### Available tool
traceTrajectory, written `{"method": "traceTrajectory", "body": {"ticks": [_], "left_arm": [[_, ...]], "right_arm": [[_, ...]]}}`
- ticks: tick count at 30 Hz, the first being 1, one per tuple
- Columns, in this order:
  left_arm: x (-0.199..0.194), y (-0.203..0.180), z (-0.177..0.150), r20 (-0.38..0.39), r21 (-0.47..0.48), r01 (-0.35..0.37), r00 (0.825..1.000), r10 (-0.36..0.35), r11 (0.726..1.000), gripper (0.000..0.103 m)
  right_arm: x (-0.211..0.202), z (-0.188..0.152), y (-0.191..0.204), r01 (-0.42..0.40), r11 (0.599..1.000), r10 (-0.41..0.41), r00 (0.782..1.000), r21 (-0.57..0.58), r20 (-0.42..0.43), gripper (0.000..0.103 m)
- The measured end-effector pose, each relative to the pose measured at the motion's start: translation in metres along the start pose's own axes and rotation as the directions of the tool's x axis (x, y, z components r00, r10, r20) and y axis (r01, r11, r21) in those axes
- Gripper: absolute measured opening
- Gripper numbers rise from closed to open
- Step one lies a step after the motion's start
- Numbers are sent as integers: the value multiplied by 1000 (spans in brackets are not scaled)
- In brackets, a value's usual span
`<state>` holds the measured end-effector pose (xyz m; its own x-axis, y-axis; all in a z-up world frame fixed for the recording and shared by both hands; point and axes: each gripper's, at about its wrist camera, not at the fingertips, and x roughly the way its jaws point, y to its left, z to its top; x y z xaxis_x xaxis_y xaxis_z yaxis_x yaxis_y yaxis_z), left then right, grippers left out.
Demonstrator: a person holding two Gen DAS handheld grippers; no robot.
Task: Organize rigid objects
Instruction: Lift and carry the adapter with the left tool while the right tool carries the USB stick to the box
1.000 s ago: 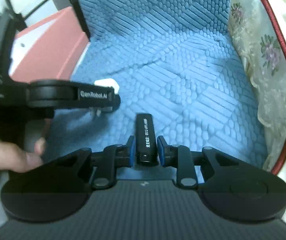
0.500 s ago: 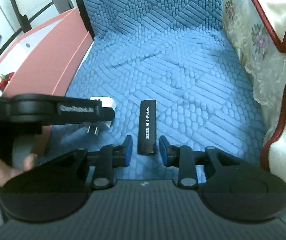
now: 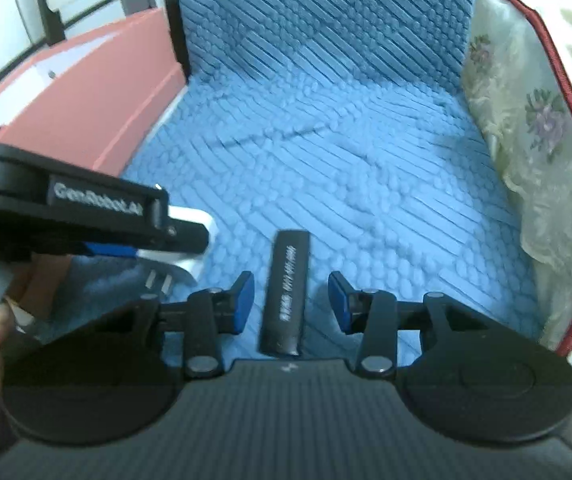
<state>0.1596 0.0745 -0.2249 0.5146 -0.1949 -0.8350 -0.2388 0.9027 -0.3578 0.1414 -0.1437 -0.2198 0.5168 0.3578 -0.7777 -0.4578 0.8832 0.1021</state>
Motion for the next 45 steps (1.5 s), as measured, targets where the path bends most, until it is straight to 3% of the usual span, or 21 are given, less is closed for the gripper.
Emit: {"method": "traceTrajectory", "body": {"ticks": [9, 14, 27, 33, 45], "left_arm": [[-2, -9, 0, 17, 60, -11, 1000, 10, 998, 52], [1, -12, -1, 16, 77, -28, 1000, 27, 997, 52], [7, -24, -5, 31, 142, -66, 998, 62, 988, 52], [12, -38, -8, 61, 245, -136, 990, 124, 960, 49], [1, -28, 7, 58, 156, -113, 993, 105, 981, 49]], "right_arm": [[10, 1, 4, 46, 998, -47, 998, -41, -34, 39], [9, 1, 5, 35, 998, -37, 999, -43, -39, 28], [-2, 2, -7, 69, 997, -69, 997, 20, -28, 27], [-1, 2, -13, 72, 997, -71, 996, 41, -46, 27], [-4, 8, -23, 53, 992, -46, 997, 117, -56, 27]]}}
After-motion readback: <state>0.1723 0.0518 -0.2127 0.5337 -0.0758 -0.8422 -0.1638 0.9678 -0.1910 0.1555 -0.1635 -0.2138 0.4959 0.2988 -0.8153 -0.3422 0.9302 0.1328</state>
